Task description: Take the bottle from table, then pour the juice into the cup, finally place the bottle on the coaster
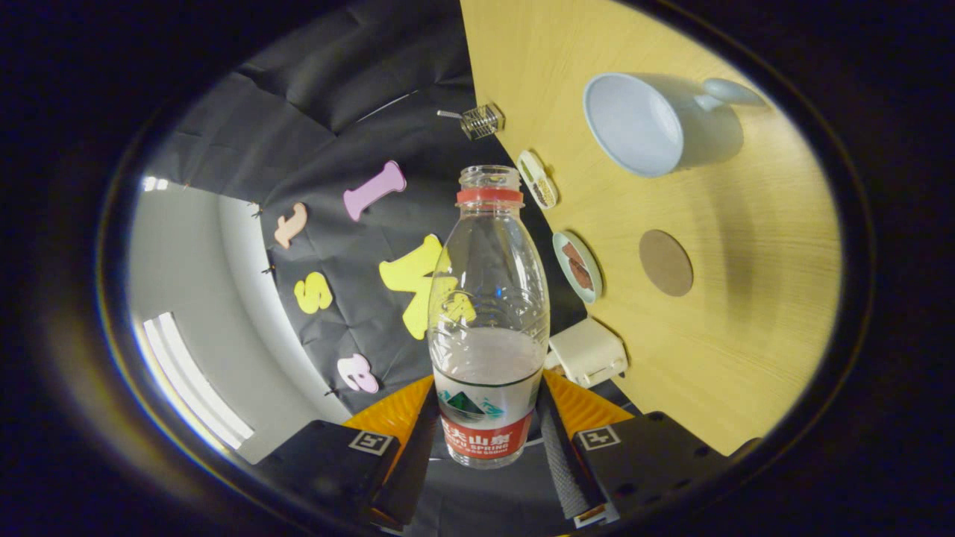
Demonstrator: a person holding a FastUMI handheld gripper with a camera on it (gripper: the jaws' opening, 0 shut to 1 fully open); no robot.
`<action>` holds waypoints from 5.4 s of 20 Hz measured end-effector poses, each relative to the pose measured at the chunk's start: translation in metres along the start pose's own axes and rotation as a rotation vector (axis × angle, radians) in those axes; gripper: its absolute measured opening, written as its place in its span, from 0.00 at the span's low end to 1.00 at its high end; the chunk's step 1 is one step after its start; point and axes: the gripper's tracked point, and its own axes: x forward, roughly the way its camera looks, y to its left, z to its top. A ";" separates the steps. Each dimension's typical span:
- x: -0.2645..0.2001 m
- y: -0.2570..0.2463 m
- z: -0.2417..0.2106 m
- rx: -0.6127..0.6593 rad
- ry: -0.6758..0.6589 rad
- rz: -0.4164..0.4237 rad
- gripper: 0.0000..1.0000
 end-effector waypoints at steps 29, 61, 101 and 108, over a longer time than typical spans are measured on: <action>-0.069 0.047 -0.018 -1.700 -0.075 -0.075 0.76; 0.113 -0.104 0.040 -1.931 0.162 -0.259 0.77; -0.096 -0.026 -0.040 -1.955 -0.013 -0.121 1.00; -0.175 -0.025 -0.057 -1.854 -0.051 -0.064 1.00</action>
